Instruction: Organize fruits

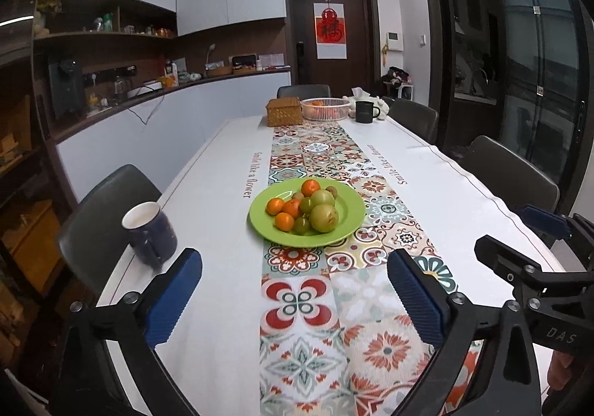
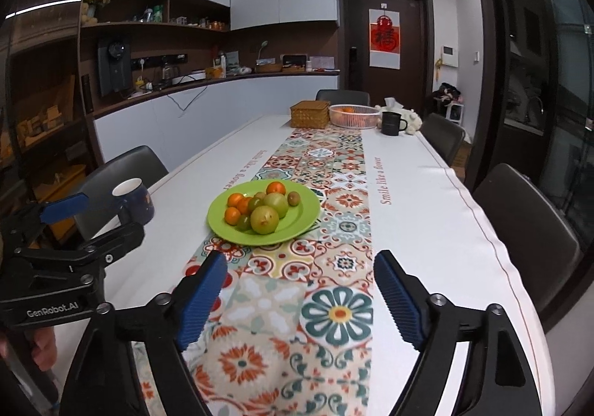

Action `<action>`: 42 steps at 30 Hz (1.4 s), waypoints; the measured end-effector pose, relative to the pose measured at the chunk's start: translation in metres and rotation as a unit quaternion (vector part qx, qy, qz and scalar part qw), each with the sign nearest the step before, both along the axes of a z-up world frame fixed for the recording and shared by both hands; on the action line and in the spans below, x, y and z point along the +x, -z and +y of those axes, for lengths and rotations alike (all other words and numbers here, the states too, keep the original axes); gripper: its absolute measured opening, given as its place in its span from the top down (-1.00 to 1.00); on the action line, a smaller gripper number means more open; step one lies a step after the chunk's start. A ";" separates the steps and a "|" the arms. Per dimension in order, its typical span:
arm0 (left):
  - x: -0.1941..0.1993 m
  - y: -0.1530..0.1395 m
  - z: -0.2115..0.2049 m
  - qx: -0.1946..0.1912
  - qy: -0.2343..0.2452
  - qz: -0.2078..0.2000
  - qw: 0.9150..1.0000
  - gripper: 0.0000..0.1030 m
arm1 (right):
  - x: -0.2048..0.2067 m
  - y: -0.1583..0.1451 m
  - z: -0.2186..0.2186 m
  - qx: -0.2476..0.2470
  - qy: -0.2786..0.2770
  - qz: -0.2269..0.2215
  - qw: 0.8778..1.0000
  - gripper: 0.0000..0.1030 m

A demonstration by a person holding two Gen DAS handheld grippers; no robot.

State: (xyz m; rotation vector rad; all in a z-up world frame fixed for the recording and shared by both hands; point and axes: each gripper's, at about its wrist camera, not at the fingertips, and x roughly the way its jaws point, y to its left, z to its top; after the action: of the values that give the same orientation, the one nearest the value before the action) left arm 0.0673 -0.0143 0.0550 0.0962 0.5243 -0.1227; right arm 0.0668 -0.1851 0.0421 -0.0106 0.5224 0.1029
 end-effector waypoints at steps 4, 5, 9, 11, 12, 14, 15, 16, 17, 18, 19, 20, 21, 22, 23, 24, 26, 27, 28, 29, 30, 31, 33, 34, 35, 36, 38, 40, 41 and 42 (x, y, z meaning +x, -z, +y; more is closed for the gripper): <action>-0.016 0.002 0.002 0.000 0.001 0.000 1.000 -1.00 | -0.019 0.002 -0.002 0.003 0.005 -0.006 1.000 -0.72; -0.021 0.001 0.002 0.000 0.001 -0.002 1.000 -1.00 | -0.023 0.003 -0.002 0.004 0.005 -0.007 1.000 -0.73; -0.033 0.001 0.002 0.002 -0.003 -0.009 1.000 -1.00 | -0.039 0.004 -0.001 0.005 0.007 -0.014 1.000 -0.78; -0.038 0.002 0.002 0.000 -0.003 -0.010 1.000 -1.00 | -0.045 0.004 -0.001 0.004 0.007 -0.017 1.000 -0.78; -0.041 0.002 0.002 -0.001 -0.003 -0.010 1.000 -1.00 | -0.048 0.003 -0.001 0.004 0.007 -0.019 1.000 -0.78; -0.044 0.002 0.003 -0.002 -0.004 -0.010 1.000 -1.00 | -0.051 0.002 -0.001 0.002 0.008 -0.022 1.000 -0.78; -0.046 0.002 0.003 -0.002 -0.003 -0.011 1.000 -1.00 | -0.053 0.002 -0.001 0.001 0.008 -0.023 1.000 -0.78; -0.047 0.002 0.004 -0.003 -0.003 -0.011 1.000 -1.00 | -0.054 0.002 -0.001 0.001 0.009 -0.023 1.000 -0.78; -0.047 0.002 0.004 -0.003 -0.003 -0.011 1.000 -1.00 | -0.055 0.002 -0.001 0.001 0.009 -0.023 1.000 -0.78; -0.048 0.002 0.004 -0.003 -0.003 -0.011 1.000 -1.00 | -0.056 0.002 -0.001 0.001 0.009 -0.024 1.000 -0.78; -0.048 0.002 0.003 -0.003 -0.003 -0.010 1.000 -1.00 | -0.057 0.002 -0.001 0.002 0.009 -0.024 1.000 -0.78; -0.049 0.003 0.003 -0.004 -0.002 -0.009 1.000 -1.00 | -0.057 0.002 -0.001 0.002 0.009 -0.024 1.000 -0.78; -0.050 0.003 0.003 -0.005 -0.003 -0.009 1.000 -1.00 | -0.057 0.003 -0.001 0.003 0.008 -0.022 1.000 -0.78; -0.051 0.004 0.003 -0.005 -0.004 -0.008 1.000 -1.00 | -0.057 0.003 -0.001 0.003 0.007 -0.021 1.000 -0.78; -0.051 0.004 0.003 -0.006 -0.004 -0.007 1.000 -1.00 | -0.057 0.003 -0.001 0.004 0.007 -0.020 1.000 -0.78; -0.052 0.005 0.003 -0.006 -0.004 -0.006 1.000 -1.00 | -0.058 0.003 -0.001 0.003 0.007 -0.020 1.000 -0.78; -0.052 0.005 0.004 -0.005 -0.006 -0.005 1.000 -1.00 | -0.058 0.004 0.000 0.002 0.007 -0.019 1.000 -0.78; -0.052 0.006 0.004 -0.003 -0.008 -0.003 1.000 -1.00 | -0.059 0.005 0.001 0.002 0.006 -0.018 1.000 -0.78; -0.051 0.007 0.004 -0.003 -0.009 -0.002 1.000 -1.00 | -0.059 0.005 0.000 0.003 0.006 -0.018 1.000 -0.78; -0.051 0.007 0.005 -0.002 -0.010 0.000 1.000 -1.00 | -0.060 0.005 0.000 0.002 0.007 -0.017 1.000 -0.78; -0.051 0.008 0.005 -0.003 -0.009 0.001 1.000 -1.00 | -0.060 0.005 0.000 0.002 0.007 -0.016 1.000 -0.78; -0.051 0.009 0.005 -0.005 -0.008 0.003 1.000 -1.00 | -0.059 0.005 0.000 0.002 0.007 -0.015 1.000 -0.78; -0.050 0.010 0.006 -0.007 -0.008 0.004 1.000 -1.00 | -0.058 0.006 0.000 0.002 0.007 -0.012 1.000 -0.78; -0.049 0.010 0.006 -0.007 -0.008 0.004 1.000 -1.00 | -0.058 0.007 0.001 0.002 0.007 -0.011 1.000 -0.78; -0.049 0.010 0.006 -0.006 -0.009 0.005 1.000 -1.00 | -0.057 0.007 0.001 0.002 0.006 -0.009 1.000 -0.78; -0.049 0.011 0.006 -0.006 -0.010 0.006 1.000 -1.00 | -0.056 0.008 0.002 0.002 0.006 -0.007 1.000 -0.78; -0.048 0.012 0.006 -0.006 -0.009 0.007 1.000 -1.00 | -0.054 0.010 0.002 0.003 0.006 -0.004 1.000 -0.78; -0.048 0.013 0.006 -0.007 -0.009 0.009 1.000 -1.00 | -0.053 0.011 0.002 0.003 0.006 -0.002 1.000 -0.78; -0.047 0.014 0.006 -0.008 -0.008 0.010 1.000 -1.00 | -0.053 0.011 0.002 0.003 0.006 -0.001 1.000 -0.78; -0.047 0.015 0.006 -0.009 -0.007 0.012 1.000 -1.00 | -0.052 0.012 0.002 0.002 0.007 0.001 1.000 -0.78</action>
State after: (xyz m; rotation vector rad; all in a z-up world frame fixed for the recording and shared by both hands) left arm 0.0206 -0.0087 0.0400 0.0742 0.5471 -0.1156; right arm 0.0143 -0.1832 0.0299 -0.0024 0.5244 0.0915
